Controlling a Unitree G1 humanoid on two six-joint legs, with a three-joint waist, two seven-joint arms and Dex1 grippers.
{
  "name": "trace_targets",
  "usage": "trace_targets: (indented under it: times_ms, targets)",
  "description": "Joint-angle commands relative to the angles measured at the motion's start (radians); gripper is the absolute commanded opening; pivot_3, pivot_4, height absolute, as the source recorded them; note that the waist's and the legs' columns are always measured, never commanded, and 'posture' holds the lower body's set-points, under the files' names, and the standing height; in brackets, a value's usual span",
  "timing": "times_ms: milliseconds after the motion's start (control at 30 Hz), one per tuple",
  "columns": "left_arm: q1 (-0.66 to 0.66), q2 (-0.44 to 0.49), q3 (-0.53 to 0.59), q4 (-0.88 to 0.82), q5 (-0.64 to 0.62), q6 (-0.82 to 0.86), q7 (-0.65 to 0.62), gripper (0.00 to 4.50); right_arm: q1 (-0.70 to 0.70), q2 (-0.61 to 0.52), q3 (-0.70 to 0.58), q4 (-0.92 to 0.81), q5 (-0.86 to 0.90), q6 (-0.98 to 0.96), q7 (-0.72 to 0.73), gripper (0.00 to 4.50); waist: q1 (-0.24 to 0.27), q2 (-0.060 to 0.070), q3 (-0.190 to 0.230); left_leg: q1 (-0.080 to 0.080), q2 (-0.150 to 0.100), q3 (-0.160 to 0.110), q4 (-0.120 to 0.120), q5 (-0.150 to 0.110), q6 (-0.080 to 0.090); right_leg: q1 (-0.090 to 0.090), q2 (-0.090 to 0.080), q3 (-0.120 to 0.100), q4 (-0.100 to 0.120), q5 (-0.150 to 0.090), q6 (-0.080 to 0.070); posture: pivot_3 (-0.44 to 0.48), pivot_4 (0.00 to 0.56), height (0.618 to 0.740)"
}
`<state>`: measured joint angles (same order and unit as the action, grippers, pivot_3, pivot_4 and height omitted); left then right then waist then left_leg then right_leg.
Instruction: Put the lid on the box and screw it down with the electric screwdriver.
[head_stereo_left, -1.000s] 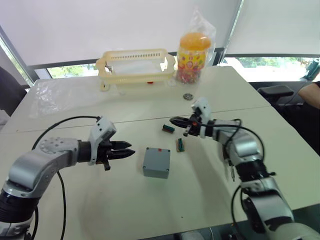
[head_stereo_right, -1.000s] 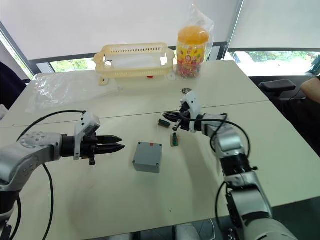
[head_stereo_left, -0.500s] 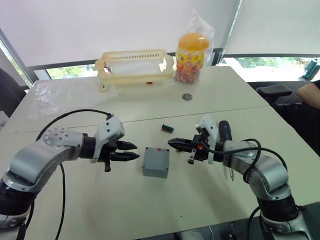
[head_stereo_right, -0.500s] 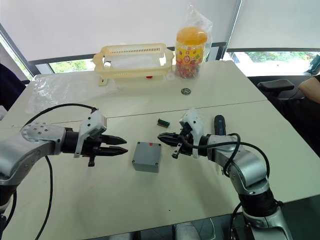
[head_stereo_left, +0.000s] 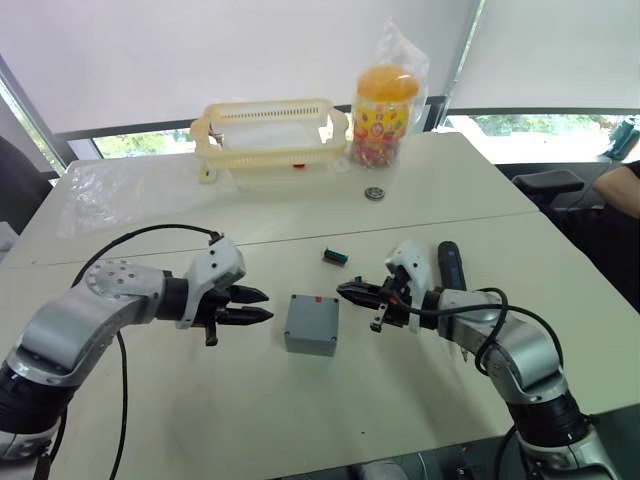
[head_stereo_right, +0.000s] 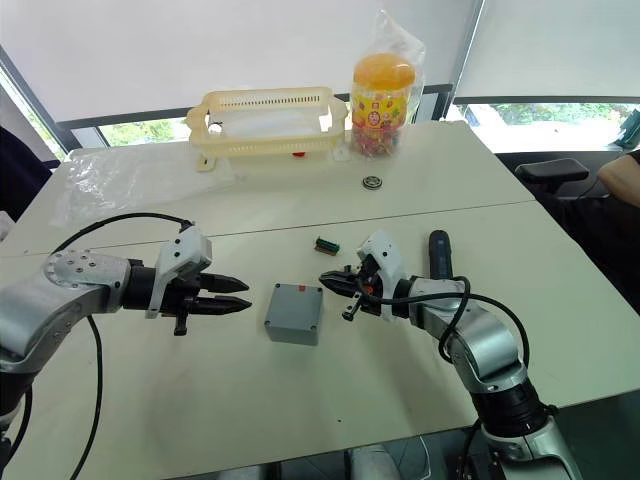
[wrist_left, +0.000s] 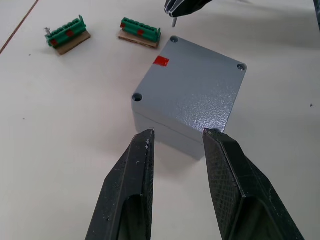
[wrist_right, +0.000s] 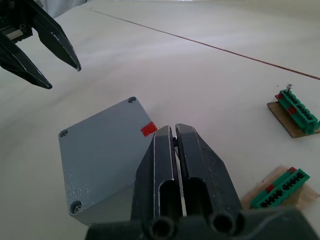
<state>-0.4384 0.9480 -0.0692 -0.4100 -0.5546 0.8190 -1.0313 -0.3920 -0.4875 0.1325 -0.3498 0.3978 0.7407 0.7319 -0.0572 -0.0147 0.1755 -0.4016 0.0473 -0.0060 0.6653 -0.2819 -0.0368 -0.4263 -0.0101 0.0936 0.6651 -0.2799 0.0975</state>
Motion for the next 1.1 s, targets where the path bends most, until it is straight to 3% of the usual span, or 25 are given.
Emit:
trace_targets:
  times_ms: [33, 767, 1100]
  targets:
    - [-0.008, 0.006, 0.021, -0.014, 0.003, -0.007, 0.004, 1.50, -0.010, 0.008, 0.002, -0.002, 0.001, -0.028, 0.000, 0.02, 0.001, 0.000, 0.000, 0.000, 0.000, 0.000, 0.000, 0.000, 0.000, 0.000, 0.000, 0.000, 0.000, 0.000, 0.000, 0.000, 0.150, 0.740]
    - [0.001, 0.000, 0.021, -0.007, 0.004, -0.008, 0.020, 1.50, -0.018, 0.019, 0.012, 0.023, -0.006, -0.040, -0.015, 0.02, 0.013, 0.000, 0.000, 0.000, 0.000, 0.000, 0.000, 0.000, 0.000, 0.000, 0.000, 0.000, 0.000, 0.000, 0.000, 0.000, 0.150, 0.740]
    - [-0.006, -0.007, 0.012, 0.005, 0.011, -0.011, 0.017, 1.50, -0.016, 0.012, -0.034, -0.071, 0.040, 0.018, -0.047, 0.02, 0.013, 0.000, 0.000, 0.000, 0.000, 0.000, 0.000, 0.000, 0.000, 0.000, 0.000, 0.000, 0.000, 0.000, 0.000, 0.000, 0.150, 0.740]
